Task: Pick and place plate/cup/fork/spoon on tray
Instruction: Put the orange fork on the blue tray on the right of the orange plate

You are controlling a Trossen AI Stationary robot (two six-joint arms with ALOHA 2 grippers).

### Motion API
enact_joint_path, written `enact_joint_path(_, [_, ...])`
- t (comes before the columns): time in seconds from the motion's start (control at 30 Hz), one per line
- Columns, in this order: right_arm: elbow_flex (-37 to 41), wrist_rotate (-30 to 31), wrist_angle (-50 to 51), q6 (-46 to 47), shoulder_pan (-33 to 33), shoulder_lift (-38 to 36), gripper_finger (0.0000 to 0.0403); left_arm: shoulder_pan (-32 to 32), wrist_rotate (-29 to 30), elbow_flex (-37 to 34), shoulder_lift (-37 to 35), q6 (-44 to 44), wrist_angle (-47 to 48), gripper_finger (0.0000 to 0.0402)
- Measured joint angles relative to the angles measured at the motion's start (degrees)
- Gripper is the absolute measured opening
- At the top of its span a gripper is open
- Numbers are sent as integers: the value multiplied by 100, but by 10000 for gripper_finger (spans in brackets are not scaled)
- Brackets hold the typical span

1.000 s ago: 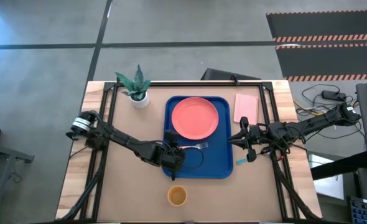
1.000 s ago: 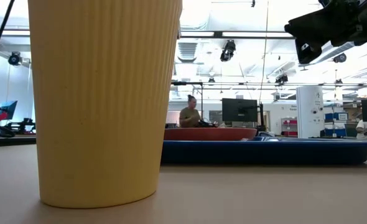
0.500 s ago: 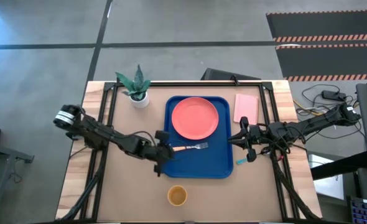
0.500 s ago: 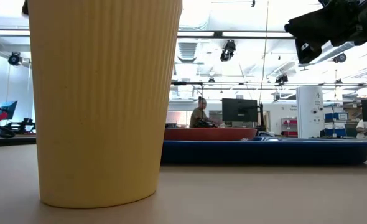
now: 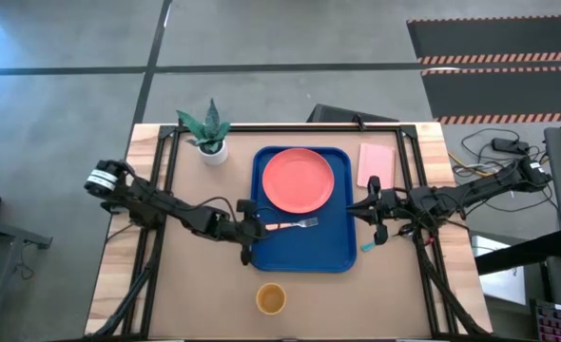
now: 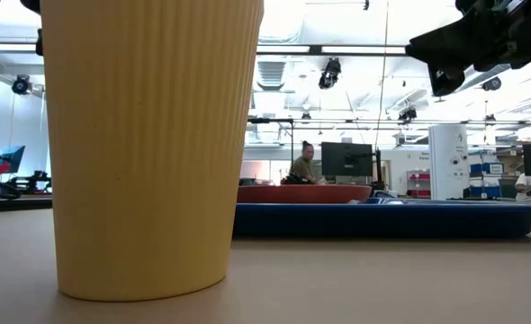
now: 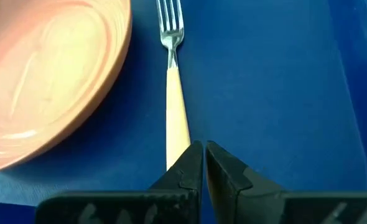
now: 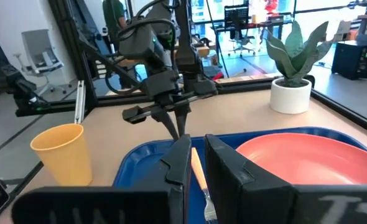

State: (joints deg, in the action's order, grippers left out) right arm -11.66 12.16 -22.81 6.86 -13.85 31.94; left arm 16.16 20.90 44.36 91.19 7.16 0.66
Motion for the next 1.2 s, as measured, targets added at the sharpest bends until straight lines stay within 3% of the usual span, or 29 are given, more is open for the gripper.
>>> enact_joint_path(0.37, [0,-2,-17,-31,0,1,38,-4,-555,0,304,406,142,0])
enact_joint_path(1.2, [-179,-4,239,-42,0,14,38,-83,204,-15,331,655,485,0])
